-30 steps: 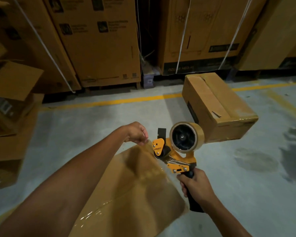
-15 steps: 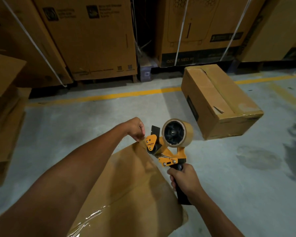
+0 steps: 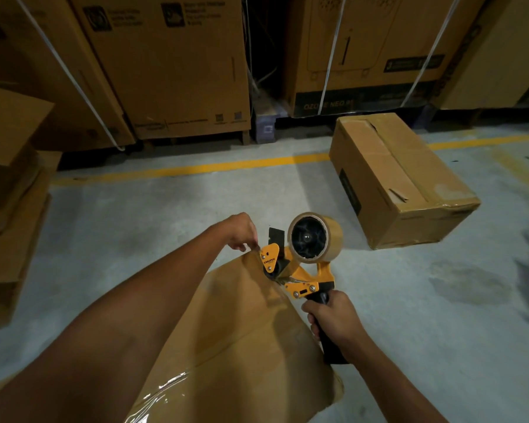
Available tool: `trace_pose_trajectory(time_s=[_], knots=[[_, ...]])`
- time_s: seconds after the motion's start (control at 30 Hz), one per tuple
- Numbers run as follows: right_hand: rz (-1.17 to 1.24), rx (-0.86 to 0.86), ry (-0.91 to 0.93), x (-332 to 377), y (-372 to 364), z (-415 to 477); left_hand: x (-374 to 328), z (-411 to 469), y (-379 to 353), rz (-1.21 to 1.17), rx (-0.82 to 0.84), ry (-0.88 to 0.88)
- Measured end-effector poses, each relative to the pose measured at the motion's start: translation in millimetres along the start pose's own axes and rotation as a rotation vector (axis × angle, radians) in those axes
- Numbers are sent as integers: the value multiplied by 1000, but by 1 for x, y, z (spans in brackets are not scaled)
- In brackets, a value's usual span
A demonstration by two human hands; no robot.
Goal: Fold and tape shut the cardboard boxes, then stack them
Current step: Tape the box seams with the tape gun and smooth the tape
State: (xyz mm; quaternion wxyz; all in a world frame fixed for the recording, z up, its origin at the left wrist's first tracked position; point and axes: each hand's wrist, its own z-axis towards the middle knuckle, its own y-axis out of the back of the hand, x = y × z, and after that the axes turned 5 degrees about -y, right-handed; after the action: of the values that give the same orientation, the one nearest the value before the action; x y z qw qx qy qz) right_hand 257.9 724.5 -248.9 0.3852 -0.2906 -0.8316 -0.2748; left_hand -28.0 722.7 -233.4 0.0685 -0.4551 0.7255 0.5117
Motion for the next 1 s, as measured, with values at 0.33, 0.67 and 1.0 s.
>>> trace_pose_trajectory(time_s=[0.33,0.67,1.0], knots=[[-53,-8,0,3,1,2,14,-27,-20,-122,-353,-374],[-143,-4,-17,19,9,-4,32,-33,-61,-243,-348,-362],[-251,6,-91,-21,60,-58,23,-42,-72,36,-341,-402]])
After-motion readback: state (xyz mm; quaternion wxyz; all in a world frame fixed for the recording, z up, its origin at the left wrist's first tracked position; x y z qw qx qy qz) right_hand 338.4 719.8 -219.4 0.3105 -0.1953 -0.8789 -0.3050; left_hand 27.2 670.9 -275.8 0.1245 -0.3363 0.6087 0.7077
